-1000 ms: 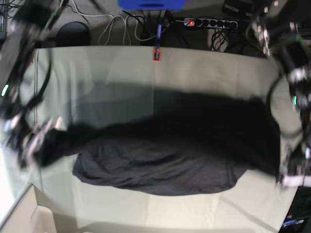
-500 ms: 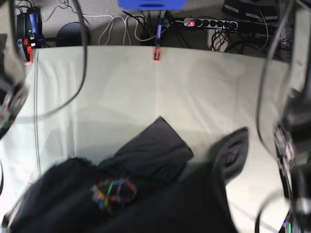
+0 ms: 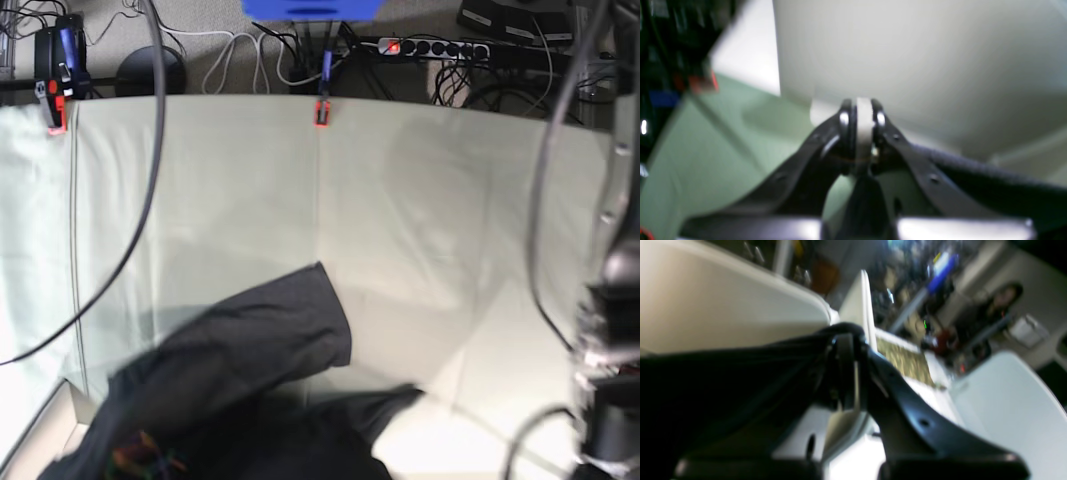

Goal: Layout the t-shirt on the table in an organized manner, then fold the t-shirt properly
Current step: 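Lift the t-shirt with both grippers and flip it over, then lay the t-shirt flat, pulling its corners apart with both grippers, then release the shirt and move the right gripper to a sleeve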

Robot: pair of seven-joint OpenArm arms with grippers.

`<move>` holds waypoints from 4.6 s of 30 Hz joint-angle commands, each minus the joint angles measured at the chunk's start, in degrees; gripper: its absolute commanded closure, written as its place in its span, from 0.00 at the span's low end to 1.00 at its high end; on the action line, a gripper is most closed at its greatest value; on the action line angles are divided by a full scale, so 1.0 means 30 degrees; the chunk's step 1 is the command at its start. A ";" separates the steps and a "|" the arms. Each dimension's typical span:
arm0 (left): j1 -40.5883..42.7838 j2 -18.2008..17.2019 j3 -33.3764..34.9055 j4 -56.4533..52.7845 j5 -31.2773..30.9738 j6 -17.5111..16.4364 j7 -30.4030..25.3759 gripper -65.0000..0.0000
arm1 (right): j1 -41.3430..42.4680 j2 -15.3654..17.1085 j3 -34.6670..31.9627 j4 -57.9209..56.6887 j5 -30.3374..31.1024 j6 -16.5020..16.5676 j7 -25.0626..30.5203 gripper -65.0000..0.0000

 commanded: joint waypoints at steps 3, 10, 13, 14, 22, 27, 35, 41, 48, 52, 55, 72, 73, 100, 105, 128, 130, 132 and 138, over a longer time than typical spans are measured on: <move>-0.0582 -0.0915 -0.0109 0.0235 -0.0510 0.0062 0.0417 1.00 | -0.0955 0.0630 0.0382 0.3202 0.0494 -0.0287 -0.0238 1.00; 0.0345 -0.3582 -0.0050 0.5568 -0.5404 0.0179 0.2497 1.00 | -1.0479 -0.0601 0.2521 0.9298 0.1080 -0.0258 -0.0180 1.00; 0.3480 -0.4197 -0.0050 0.8675 -0.6107 0.0179 0.2761 1.00 | -1.3966 -0.2271 0.3283 1.0968 0.1080 -0.0258 -0.0121 1.00; 0.4506 -0.4256 -0.0050 0.9583 -0.6107 0.0179 0.2761 1.00 | -1.4904 -0.2828 0.3371 1.1261 0.1080 -0.0258 0.0025 1.00; 1.1949 -0.4197 -0.1544 1.3979 -0.5960 0.0179 0.4197 1.00 | -2.0765 -0.5700 0.3371 1.3312 0.1080 -0.0258 0.1637 1.00; 1.6813 -0.4139 -0.4563 1.7261 -0.6107 0.0179 0.5750 1.00 | -2.4486 -0.6696 0.3400 1.4572 0.1080 0.0181 0.2692 1.00; 2.3759 -0.3904 -0.9281 2.0924 -0.6136 0.0062 0.6219 1.00 | -2.8882 -0.7751 0.3429 1.4719 0.1022 0.1075 0.3395 1.00; 2.6835 -0.2820 -1.1391 2.1012 -0.5667 0.0033 0.6219 1.00 | -3.1226 -0.8103 0.3371 1.4719 0.1051 0.1075 0.3395 1.00; 2.9209 -0.2879 -1.1449 2.0982 -0.5374 0.0003 0.6219 1.00 | -3.4420 -0.8161 0.3341 1.4807 0.1051 0.1075 0.3923 1.00; 2.9561 -0.2937 -1.1947 2.1187 -0.5462 0.0003 0.6219 1.00 | -3.6032 -0.8161 0.3400 1.4836 0.1022 0.1075 0.5915 1.00; 2.9971 -0.2908 -1.3325 2.1627 -0.5374 0.0003 0.6248 1.00 | -3.7204 -0.7839 0.3429 1.4865 0.0992 0.1075 0.7381 1.00; 3.1993 -0.2849 -1.4321 2.1393 -0.5374 0.0003 0.6248 1.00 | -3.9959 -0.6960 0.3371 1.4455 0.0992 0.1075 0.9110 1.00; 3.1993 -0.2879 -1.4116 2.1012 -0.5374 0.0003 0.6248 1.00 | -3.9959 -0.6989 0.3195 1.4309 0.0992 0.1075 0.8963 1.00; 3.1846 -0.0681 -1.8189 1.9341 -0.5550 0.0003 0.6219 0.35 | -3.0083 -0.5876 0.4806 1.1671 0.1022 0.1075 0.8084 0.35; 3.1876 -0.0329 -1.8922 1.9341 -0.5404 0.0003 0.6219 0.35 | -2.2699 -0.5055 0.2990 0.6074 0.0992 0.1075 0.6062 0.34; 3.0733 -0.1326 -1.9977 1.9195 -0.5374 0.0003 0.6219 0.35 | -1.1856 -0.4586 0.2872 -1.7457 0.0992 -0.2720 1.3740 0.35; 3.0733 -0.1326 -1.9977 1.9253 -0.5374 0.0003 0.6219 0.35 | -1.1915 -0.4997 0.2872 -1.7486 0.0992 -0.2720 1.3652 0.35; 3.0733 -0.1326 -1.9977 1.9195 -0.5374 0.0003 0.6219 0.35 | -1.2149 -0.5114 0.2843 -1.7516 0.0992 -0.2661 1.3710 0.44; 3.0733 -0.1355 -2.0035 1.9165 -0.5374 0.0003 0.6219 0.35 | -1.2061 -0.5172 0.2990 -1.7310 0.1051 -0.2661 1.3622 1.00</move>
